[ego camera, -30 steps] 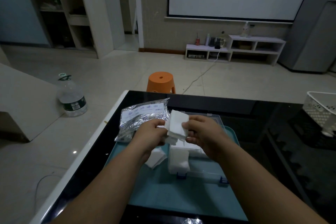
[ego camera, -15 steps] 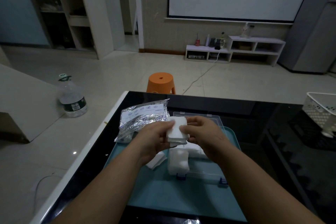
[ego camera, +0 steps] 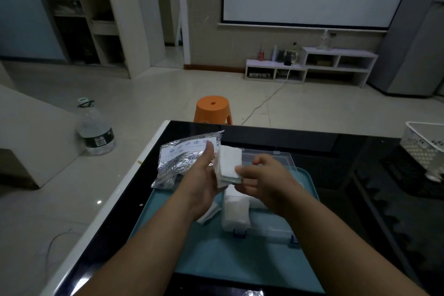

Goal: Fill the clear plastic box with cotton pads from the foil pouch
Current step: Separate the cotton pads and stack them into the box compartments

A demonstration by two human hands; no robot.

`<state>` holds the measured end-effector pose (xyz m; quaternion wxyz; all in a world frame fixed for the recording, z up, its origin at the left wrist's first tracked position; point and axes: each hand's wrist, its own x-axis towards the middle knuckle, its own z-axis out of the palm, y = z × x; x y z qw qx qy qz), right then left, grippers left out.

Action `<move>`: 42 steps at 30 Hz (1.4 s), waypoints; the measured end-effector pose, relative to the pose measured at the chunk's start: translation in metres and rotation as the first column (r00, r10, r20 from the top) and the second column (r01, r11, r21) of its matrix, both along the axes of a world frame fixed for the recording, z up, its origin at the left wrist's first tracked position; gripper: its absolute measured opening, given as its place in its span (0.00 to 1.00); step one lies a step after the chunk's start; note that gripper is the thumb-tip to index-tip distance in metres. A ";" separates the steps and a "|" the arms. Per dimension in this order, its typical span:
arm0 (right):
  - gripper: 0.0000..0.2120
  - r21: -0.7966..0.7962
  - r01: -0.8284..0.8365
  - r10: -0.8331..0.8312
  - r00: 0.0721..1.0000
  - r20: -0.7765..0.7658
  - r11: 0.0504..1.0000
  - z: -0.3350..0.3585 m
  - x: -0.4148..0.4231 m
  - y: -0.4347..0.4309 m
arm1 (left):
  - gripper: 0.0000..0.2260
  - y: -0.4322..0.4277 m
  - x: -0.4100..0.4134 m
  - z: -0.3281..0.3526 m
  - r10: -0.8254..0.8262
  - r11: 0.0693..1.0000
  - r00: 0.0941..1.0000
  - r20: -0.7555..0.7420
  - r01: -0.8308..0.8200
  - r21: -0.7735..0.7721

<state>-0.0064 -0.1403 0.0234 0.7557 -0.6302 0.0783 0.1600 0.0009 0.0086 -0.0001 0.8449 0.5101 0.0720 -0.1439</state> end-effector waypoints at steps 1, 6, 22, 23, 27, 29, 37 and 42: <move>0.15 0.024 -0.010 0.011 1.000 -0.011 1.000 0.002 -0.002 0.001 | 0.28 0.000 -0.001 0.000 -0.025 0.998 1.000 -0.004 0.024 -0.055; 0.19 -0.013 -0.041 0.041 0.999 0.029 0.999 0.001 -0.005 0.004 | 0.31 -0.002 -0.005 -0.003 -0.035 0.981 0.999 0.013 0.037 -0.192; 0.59 -0.801 0.004 0.491 0.788 0.371 0.599 -0.009 -0.005 0.007 | 0.23 -0.010 -0.002 -0.012 -0.051 0.998 0.998 0.040 0.052 -0.028; 0.61 -0.820 0.001 0.505 0.788 0.354 0.572 -0.010 -0.006 0.007 | 0.23 -0.011 -0.004 -0.011 -0.064 0.998 0.997 0.045 0.064 -0.012; 0.59 -0.884 0.032 0.550 0.773 0.317 0.466 -0.010 -0.009 0.011 | 0.24 -0.011 -0.004 -0.013 -0.131 0.991 0.990 0.056 0.130 0.021; 0.56 -0.893 0.039 0.568 0.760 0.318 0.448 -0.008 -0.010 0.010 | 0.26 -0.010 -0.004 -0.013 -0.151 0.989 0.987 0.064 0.150 0.019; 0.55 -0.924 0.121 0.634 0.694 0.340 0.363 -0.010 -0.010 0.012 | 0.32 -0.009 -0.002 -0.014 -0.169 0.985 0.984 0.047 0.170 -0.018; 0.55 -0.931 0.125 0.648 0.687 0.330 0.342 -0.009 -0.011 0.011 | 0.31 -0.007 -0.001 -0.014 -0.165 0.986 0.985 0.043 0.166 -0.012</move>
